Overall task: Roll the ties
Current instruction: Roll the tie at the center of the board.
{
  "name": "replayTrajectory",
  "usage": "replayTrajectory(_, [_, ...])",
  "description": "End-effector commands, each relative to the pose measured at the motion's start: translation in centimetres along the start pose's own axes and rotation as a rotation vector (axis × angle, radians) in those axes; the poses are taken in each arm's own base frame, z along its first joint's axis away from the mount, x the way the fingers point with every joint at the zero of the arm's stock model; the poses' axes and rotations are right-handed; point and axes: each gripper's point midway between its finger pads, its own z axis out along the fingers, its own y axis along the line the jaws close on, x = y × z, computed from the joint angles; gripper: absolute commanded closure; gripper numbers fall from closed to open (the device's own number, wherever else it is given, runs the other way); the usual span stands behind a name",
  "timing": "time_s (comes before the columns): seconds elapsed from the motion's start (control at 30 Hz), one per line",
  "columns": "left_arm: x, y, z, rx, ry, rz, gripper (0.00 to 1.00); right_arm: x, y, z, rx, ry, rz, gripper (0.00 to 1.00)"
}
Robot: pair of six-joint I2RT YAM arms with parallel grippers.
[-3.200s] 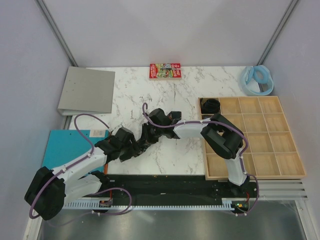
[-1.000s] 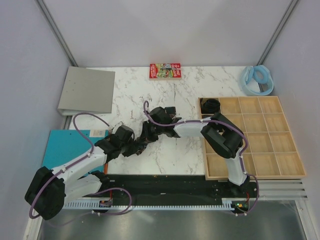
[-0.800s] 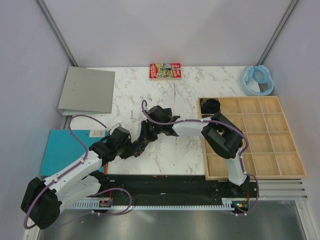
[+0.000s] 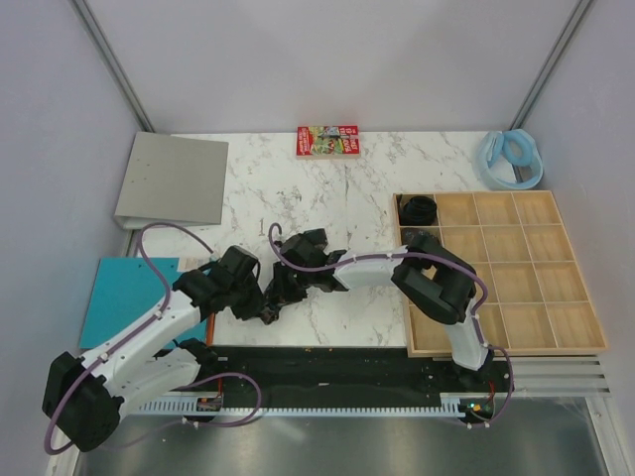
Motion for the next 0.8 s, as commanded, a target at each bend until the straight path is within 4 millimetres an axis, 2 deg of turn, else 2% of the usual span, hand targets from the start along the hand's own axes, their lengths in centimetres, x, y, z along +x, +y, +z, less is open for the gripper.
replayTrajectory(0.0, [-2.5, -3.4, -1.3, 0.089, -0.071, 0.037, 0.87, 2.3, 1.1, 0.3, -0.015, 0.045, -0.009, 0.83])
replayTrajectory(0.13, [-3.0, -3.6, -0.9, 0.061, -0.062, 0.053, 0.87, 2.3, 1.1, 0.3, -0.012, 0.044, -0.019, 0.83])
replayTrajectory(0.23, [-3.3, -3.7, -0.4, 0.040, -0.050, 0.073, 0.87, 2.0, 0.4, 0.2, 0.046, 0.045, -0.045, 0.82])
replayTrajectory(0.4, [-3.4, -4.1, -0.2, 0.039, -0.018, 0.103, 0.88, -0.6, -0.1, -0.6, 0.088, 0.013, -0.070, 0.81])
replayTrajectory(0.53, [-3.4, -4.1, 0.0, 0.024, 0.010, 0.120, 0.89, -3.5, -1.0, -2.3, 0.105, -0.030, -0.057, 0.76])
replayTrajectory(0.77, [-3.9, -4.0, 0.0, -0.004, 0.018, 0.144, 0.90, -7.3, -1.5, -5.2, 0.083, -0.103, -0.019, 0.74])
